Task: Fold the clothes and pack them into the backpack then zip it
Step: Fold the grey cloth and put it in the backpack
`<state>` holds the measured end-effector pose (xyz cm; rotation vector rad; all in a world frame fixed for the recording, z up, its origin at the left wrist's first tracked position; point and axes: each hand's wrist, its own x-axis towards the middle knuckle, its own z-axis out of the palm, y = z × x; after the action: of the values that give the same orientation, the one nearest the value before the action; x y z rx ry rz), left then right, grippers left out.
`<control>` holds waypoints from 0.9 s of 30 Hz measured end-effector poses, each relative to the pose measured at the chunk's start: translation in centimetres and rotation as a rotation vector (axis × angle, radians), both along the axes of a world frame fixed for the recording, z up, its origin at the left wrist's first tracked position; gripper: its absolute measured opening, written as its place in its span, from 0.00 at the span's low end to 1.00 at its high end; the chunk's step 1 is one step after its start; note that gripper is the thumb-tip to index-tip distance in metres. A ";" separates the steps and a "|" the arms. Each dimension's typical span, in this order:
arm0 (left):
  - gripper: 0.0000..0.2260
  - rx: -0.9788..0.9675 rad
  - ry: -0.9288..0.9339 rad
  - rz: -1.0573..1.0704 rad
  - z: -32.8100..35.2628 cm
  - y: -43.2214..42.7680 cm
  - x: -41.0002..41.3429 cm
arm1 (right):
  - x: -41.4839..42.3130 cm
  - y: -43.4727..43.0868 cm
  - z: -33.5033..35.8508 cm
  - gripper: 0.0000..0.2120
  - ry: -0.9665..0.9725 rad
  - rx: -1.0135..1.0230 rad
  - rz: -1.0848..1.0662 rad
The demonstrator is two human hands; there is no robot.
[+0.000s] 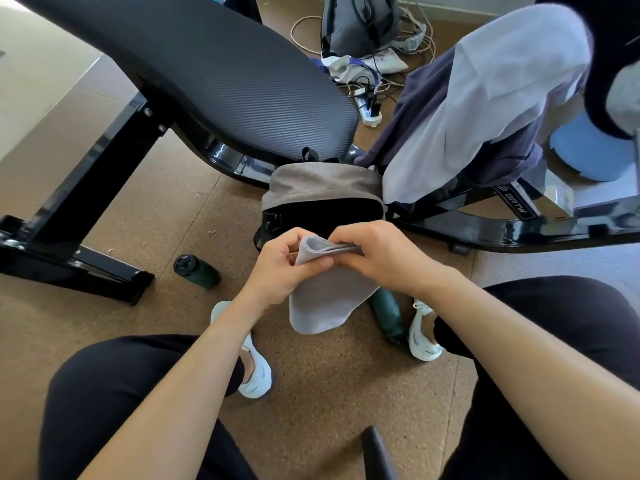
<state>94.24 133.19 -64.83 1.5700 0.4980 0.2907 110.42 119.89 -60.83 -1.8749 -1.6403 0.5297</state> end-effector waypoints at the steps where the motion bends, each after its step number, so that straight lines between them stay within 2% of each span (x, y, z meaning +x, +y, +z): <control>1: 0.15 -0.018 0.023 -0.031 -0.2 0.1 -0.2 | 0.2 -0.1 0.2 0.04 0.045 0.025 -0.014; 3: 0.16 -0.015 0.105 -0.098 -1.1 0.1 -0.6 | 0.6 -0.4 0.6 0.04 0.153 0.091 -0.063; 8: 0.08 0.057 0.281 -0.215 -3.4 -0.7 -1.2 | 2.3 -1.2 1.1 0.03 0.308 0.253 -0.346; 12: 0.11 0.080 0.415 -0.256 -3.8 -1.2 -1.4 | 4.7 -1.6 1.0 0.05 0.352 0.320 -0.579; 17: 0.11 0.099 0.498 -0.230 -3.9 -1.1 -1.4 | 7.0 -2.1 0.0 0.10 0.356 0.287 -0.816; 20: 0.13 0.067 0.457 -0.133 -3.9 -0.7 -1.4 | 8.1 -2.5 -0.2 0.14 0.357 0.280 -0.912; 22: 0.16 -0.017 0.386 -0.036 -3.5 -0.6 -1.5 | 8.8 -3.0 -0.5 0.11 0.377 0.283 -0.972; 24: 0.17 -0.127 0.318 0.072 -3.3 -0.3 -1.5 | 9.2 -3.3 -0.8 0.14 0.378 0.268 -1.029; 27: 0.10 -0.221 0.222 0.284 -2.6 0.1 -1.3 | 9.2 -3.4 -1.2 0.17 0.330 0.204 -1.061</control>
<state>92.96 133.28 -67.48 1.3211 0.9003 0.2676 119.64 116.46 -61.99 -2.0321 -0.3368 0.1710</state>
